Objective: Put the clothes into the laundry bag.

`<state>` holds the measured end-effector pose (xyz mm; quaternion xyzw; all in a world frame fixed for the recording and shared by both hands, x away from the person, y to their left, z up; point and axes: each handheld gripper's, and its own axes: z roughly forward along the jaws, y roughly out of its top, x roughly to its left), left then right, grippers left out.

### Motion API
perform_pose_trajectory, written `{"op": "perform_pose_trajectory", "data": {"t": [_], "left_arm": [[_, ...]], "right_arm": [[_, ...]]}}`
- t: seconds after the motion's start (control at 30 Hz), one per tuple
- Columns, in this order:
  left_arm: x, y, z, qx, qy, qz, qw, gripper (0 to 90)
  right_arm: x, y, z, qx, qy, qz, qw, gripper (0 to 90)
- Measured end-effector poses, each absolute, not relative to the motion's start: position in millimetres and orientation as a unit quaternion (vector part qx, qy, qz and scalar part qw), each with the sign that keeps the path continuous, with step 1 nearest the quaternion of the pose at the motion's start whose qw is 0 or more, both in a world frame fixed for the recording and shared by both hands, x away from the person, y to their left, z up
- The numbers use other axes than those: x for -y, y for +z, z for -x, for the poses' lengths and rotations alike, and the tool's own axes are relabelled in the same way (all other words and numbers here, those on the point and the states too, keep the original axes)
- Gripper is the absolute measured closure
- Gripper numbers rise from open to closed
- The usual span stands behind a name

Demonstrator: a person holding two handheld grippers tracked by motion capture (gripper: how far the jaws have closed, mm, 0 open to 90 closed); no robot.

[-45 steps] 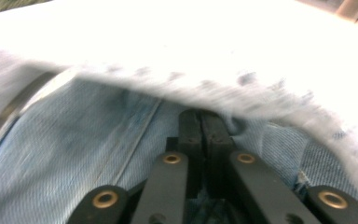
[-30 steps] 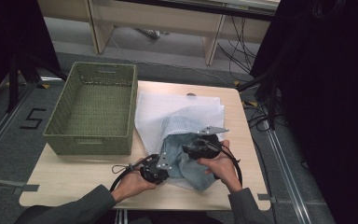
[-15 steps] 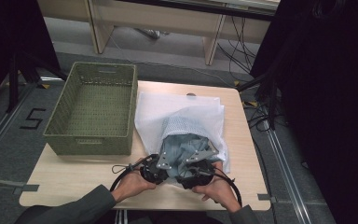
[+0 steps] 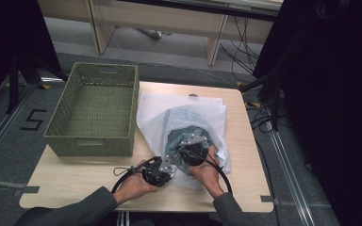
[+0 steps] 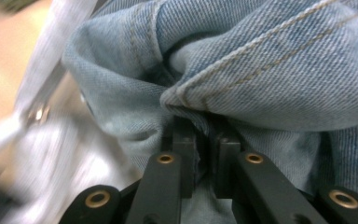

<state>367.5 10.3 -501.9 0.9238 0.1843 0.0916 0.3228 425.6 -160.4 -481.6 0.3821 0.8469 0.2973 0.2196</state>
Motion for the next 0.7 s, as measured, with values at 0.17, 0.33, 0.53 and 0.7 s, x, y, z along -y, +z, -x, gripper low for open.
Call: {"op": "perform_pose_trajectory", "data": {"t": [0.17,0.33,0.53,0.7], "left_arm": [[-12,-501,-366,-0.180,0.094,-0.926,0.318,85.7],[-16,-499,-367,-0.173,0.090,-0.931,0.308,85.5],[-23,-497,-368,-0.173,0.073,-0.936,0.298,85.1],[-27,-490,-365,-0.165,0.091,-0.941,0.281,77.9]], "right_arm": [[168,-486,-455,-0.815,0.318,-0.413,0.252,82.5],[174,-493,-452,-0.829,0.315,-0.430,0.166,68.3],[191,-467,-436,-0.825,0.362,-0.418,0.119,44.9],[214,-445,-418,-0.828,0.358,-0.415,0.117,40.2]]}}
